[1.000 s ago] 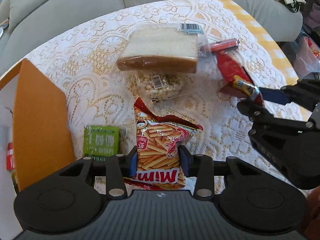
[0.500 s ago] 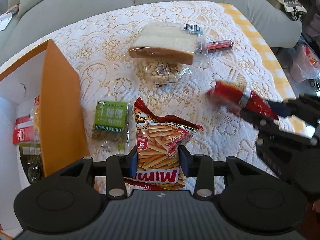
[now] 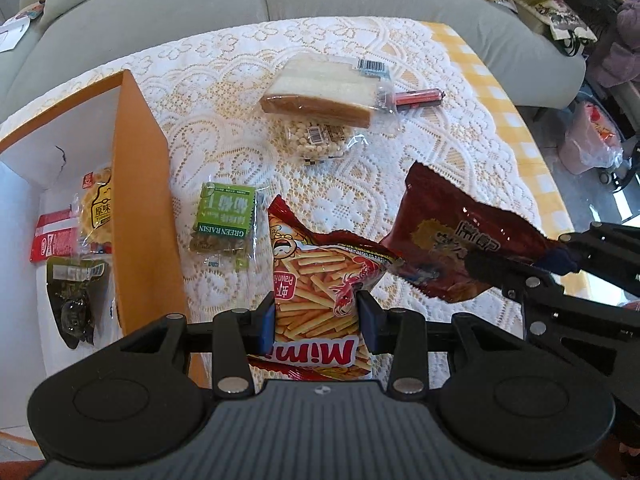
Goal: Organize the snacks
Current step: 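Lift both bags and carry them over the box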
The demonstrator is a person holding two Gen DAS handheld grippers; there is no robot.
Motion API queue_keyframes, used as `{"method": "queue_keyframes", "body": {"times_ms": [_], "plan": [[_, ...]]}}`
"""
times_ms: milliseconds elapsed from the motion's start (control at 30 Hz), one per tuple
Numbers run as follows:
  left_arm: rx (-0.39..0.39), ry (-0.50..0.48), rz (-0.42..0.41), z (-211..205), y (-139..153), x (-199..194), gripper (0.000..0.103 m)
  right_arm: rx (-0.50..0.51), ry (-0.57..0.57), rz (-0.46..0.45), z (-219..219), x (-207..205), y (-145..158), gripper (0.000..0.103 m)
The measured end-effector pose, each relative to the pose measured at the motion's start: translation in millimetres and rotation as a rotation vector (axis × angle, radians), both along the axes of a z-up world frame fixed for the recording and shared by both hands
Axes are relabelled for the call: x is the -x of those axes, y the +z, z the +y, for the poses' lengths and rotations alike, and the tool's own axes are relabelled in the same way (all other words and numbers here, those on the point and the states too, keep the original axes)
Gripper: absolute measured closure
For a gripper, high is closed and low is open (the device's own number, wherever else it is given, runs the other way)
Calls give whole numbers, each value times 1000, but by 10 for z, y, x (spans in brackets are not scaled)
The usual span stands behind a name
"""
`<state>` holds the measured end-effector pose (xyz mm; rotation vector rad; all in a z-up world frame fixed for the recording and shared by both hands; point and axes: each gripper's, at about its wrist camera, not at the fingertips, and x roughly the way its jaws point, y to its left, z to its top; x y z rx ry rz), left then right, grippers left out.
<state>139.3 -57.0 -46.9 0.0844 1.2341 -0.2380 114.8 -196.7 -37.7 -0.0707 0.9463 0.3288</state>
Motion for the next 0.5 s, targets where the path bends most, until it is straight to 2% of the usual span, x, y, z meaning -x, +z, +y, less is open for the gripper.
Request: {"method": "queue_keyframes", "body": {"times_ms": [133, 500], "plan": [[7, 7, -26, 36, 111, 66, 57, 9, 17, -17, 65, 93, 123, 83], [38, 64, -134, 391, 636, 188, 57, 9, 74, -148, 325, 176, 696, 83]]}}
